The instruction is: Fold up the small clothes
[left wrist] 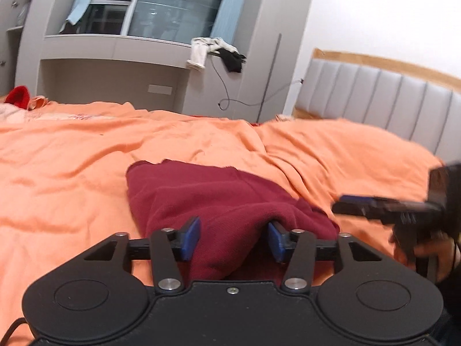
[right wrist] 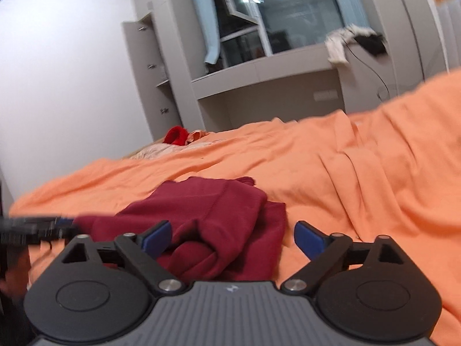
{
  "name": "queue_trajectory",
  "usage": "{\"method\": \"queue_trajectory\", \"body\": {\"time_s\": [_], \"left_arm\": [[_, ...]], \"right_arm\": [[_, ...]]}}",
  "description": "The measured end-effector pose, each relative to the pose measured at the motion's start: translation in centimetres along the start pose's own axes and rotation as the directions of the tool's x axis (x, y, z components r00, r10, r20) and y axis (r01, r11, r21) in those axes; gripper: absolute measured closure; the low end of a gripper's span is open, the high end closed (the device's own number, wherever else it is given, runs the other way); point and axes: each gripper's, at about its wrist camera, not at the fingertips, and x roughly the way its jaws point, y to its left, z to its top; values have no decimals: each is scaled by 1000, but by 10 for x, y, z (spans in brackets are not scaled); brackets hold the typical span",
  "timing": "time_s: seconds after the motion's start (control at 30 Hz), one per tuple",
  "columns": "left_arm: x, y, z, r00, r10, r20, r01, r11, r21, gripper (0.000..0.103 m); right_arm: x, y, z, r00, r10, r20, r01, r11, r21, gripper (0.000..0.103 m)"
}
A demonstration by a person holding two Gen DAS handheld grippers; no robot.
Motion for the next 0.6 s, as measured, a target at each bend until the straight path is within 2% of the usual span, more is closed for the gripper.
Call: {"method": "queue_trajectory", "body": {"time_s": [0.1,0.23,0.33,0.4,0.6], "left_arm": [[-1,1,1,1000,3,14,-2,1000,-15,40],[-6,7,2,1000,-6,29,7,999,-39,32],[-18,13,4,997,-30,73,35,997,-68,22],[-23,16,7,995,-33,95,41,996,-77,21],[-21,23,7,997,26,75,-18,994,-106,13]], "right_arm": [[-7,26,-1,999,32,14,-31,997,-66,2],[-11,64,-3,998,48,36,-39,972,-230,0],[4,90,-8,1000,-4,12,8,939,-344,0],[18,101,-15,999,-44,-5,39,922,-386,0],[57,115,-31,983,-179,-36,153,916,-371,0]]}}
